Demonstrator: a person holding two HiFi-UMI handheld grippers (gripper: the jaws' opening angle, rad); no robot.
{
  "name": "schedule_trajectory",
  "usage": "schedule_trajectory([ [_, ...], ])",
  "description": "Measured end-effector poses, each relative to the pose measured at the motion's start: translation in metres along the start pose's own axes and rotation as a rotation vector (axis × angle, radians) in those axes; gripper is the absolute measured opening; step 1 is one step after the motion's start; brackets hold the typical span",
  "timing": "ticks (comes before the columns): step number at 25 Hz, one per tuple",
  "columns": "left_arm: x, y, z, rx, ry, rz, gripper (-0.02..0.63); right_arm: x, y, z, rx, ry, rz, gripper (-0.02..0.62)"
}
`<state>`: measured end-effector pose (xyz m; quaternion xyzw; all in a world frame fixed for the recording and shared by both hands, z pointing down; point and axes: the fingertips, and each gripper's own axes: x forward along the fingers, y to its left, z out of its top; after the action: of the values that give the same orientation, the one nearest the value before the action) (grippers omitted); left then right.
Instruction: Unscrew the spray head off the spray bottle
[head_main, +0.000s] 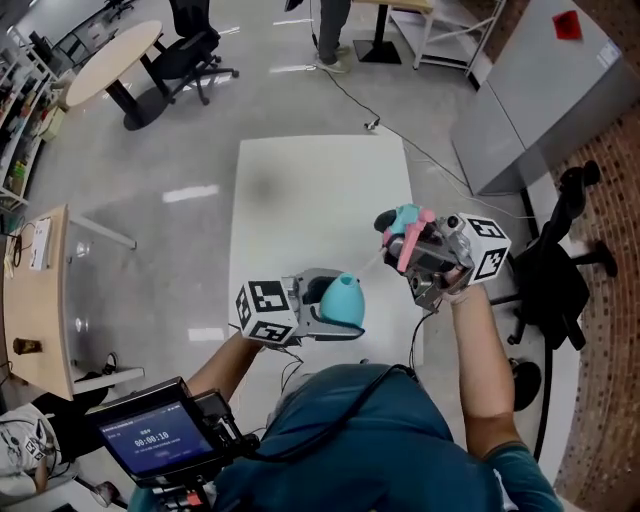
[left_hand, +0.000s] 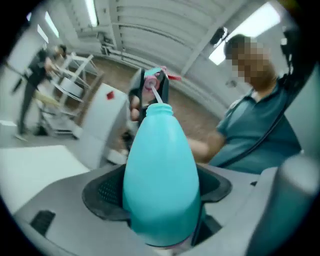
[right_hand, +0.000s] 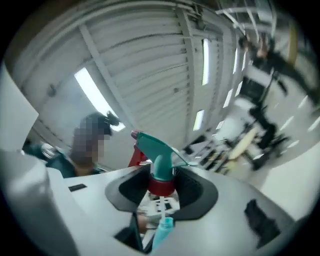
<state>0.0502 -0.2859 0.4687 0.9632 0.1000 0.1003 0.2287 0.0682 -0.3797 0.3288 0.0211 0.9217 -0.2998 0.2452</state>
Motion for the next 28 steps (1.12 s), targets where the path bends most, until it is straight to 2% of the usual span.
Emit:
schedule_trajectory([
  [2, -0.027, 0.074, -0.058, 0.065, 0.076, 0.375, 0.397, -0.051, -0.059, -0.022, -0.002, 0.057, -0.348, 0.144],
  [3, -0.041, 0.105, -0.085, 0.088, 0.097, 0.522, 0.397, -0.078, -0.084, -0.036, 0.039, 0.075, -0.469, 0.144],
  [4, -0.053, 0.131, -0.107, 0.098, 0.094, 0.637, 0.397, -0.1, -0.105, -0.051, 0.099, 0.079, -0.554, 0.144],
  [5, -0.061, 0.153, -0.124, 0.095, 0.076, 0.72, 0.397, -0.116, -0.124, -0.067, 0.162, 0.079, -0.608, 0.144],
  [7, -0.068, 0.181, -0.149, 0.086, 0.03, 0.811, 0.397, -0.137, -0.158, -0.113, 0.27, 0.121, -0.694, 0.144],
  [11, -0.058, 0.204, -0.176, 0.136, 0.022, 0.857, 0.397, -0.178, -0.222, -0.23, 0.397, 0.381, -0.945, 0.145],
  [14, -0.048, 0.212, -0.182, 0.146, 0.007, 0.854, 0.397, -0.19, -0.245, -0.283, 0.414, 0.529, -1.049, 0.146],
  [22, -0.043, 0.21, -0.191, 0.111, -0.063, 0.852, 0.4, -0.193, -0.248, -0.312, 0.35, 0.689, -1.05, 0.147],
  [23, -0.042, 0.209, -0.192, 0.102, -0.073, 0.844, 0.47, -0.194, -0.248, -0.313, 0.343, 0.696, -1.049, 0.168],
  [24, -0.041, 0.208, -0.192, 0.094, -0.077, 0.836, 0.502, -0.194, -0.248, -0.313, 0.334, 0.702, -1.047, 0.206],
  [28, -0.046, 0.203, -0.189, 0.093, -0.076, 0.837, 0.502, -0.189, -0.246, -0.307, 0.318, 0.684, -1.04, 0.207],
])
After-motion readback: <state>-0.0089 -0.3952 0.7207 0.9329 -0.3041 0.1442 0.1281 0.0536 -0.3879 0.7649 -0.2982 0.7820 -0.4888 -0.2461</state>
